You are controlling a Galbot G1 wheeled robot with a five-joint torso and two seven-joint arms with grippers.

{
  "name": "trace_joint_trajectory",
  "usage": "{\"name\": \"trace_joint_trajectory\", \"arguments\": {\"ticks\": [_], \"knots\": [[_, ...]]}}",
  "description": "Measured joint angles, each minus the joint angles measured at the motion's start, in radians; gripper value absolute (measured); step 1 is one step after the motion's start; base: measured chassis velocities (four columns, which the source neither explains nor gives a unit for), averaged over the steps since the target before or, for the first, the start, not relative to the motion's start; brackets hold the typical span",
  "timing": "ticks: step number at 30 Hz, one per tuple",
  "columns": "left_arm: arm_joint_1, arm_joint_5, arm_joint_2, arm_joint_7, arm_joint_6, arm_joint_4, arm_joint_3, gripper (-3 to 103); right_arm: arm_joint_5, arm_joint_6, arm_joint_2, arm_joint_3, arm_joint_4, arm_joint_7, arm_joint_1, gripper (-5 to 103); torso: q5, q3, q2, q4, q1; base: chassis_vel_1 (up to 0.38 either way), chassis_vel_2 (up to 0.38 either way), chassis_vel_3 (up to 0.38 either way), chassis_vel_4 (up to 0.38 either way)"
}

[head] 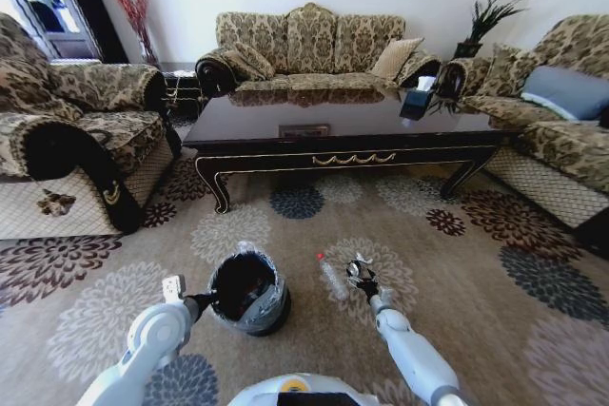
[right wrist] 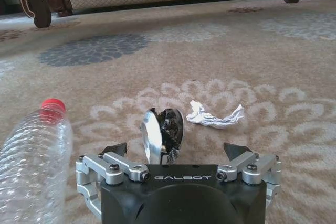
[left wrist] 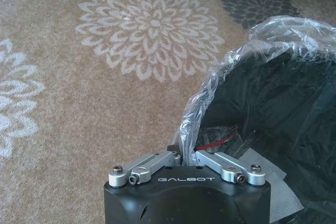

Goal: Move to the front of the table and pick up the trash from the floor, then place it into the trash bin.

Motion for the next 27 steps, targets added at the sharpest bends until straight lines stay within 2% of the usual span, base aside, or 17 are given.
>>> {"name": "trace_joint_trajectory", "arguments": {"ticks": [5,7,9,12,14,15,16,19,21,22,23,27], "knots": [[0.002,0.0,0.002,0.0,0.0,-0.002,-0.007,0,-0.005,0.001,0.005,0.0,-0.03,-0.003,0.037,101,0.0,0.0,0.0,0.0,0.0,0.0,0.0,0.0,0.0],[0.005,0.0,0.001,0.0,0.0,-0.002,-0.01,0,-0.003,-0.002,0.005,-0.001,-0.029,-0.004,0.045,94,0.0,0.0,0.0,0.0002,0.0,0.0,0.0,0.0,0.0],[0.006,0.0,0.001,0.001,0.0,-0.002,-0.011,0,-0.003,-0.003,0.005,-0.001,-0.029,-0.005,0.046,94,0.0,0.0,0.0,0.0002,0.0,0.0,0.0,0.0,0.0],[0.008,0.0,-0.004,0.001,0.0,-0.007,-0.012,0,-0.003,-0.005,0.007,-0.003,-0.035,-0.009,0.049,78,-0.0001,0.0,0.0,-0.0001,0.0,0.0,0.0,0.0,0.0],[0.008,0.0,-0.004,0.002,0.0,-0.007,-0.012,0,-0.004,-0.006,0.007,-0.003,-0.037,-0.01,0.049,78,0.0,0.0,0.0,-0.0001,0.0,0.0,0.0,0.0,0.0],[0.008,0.0,-0.004,0.002,0.0,-0.008,-0.012,0,-0.006,-0.006,0.009,-0.003,-0.043,-0.011,0.05,68,0.0001,0.0,0.0,-0.0001,0.0,0.0,0.0,0.0,0.0],[0.008,0.0,-0.004,0.002,0.0,-0.009,-0.012,0,-0.011,-0.006,0.011,-0.002,-0.047,-0.013,0.05,61,0.0001,0.0,0.0,0.0,0.0,0.0,0.0,0.0,0.0],[0.008,0.0,-0.004,0.003,0.0,-0.01,-0.012,0,-0.015,-0.006,0.012,0.0,-0.048,-0.016,0.049,56,0.0,0.0,0.0,0.0,0.0,0.0,0.0,0.0,0.0],[0.008,0.001,-0.005,0.003,0.0,-0.01,-0.012,0,-0.018,-0.003,0.011,0.002,-0.041,-0.018,0.042,45,0.0001,0.0,0.0,0.0,0.0,0.0,0.0,0.0,0.0],[0.009,0.001,-0.006,0.003,0.0,-0.011,-0.012,0,-0.019,-0.003,0.011,0.002,-0.038,-0.019,0.041,45,0.0001,0.0,0.0,0.0001,0.0,0.0,0.0,0.0,0.0],[0.009,0.002,-0.008,0.003,0.0,-0.012,-0.012,0,-0.019,-0.002,0.011,0.004,-0.033,-0.019,0.038,40,0.0,0.0,0.0,0.0003,0.0,0.0,0.0,0.0,0.0],[0.014,0.005,-0.012,0.003,0.0,-0.016,-0.012,0,-0.019,-0.001,0.008,0.007,-0.017,-0.019,0.025,32,0.0,0.0,0.0,0.0001,0.0,0.0,0.0,0.0,0.0]]}}
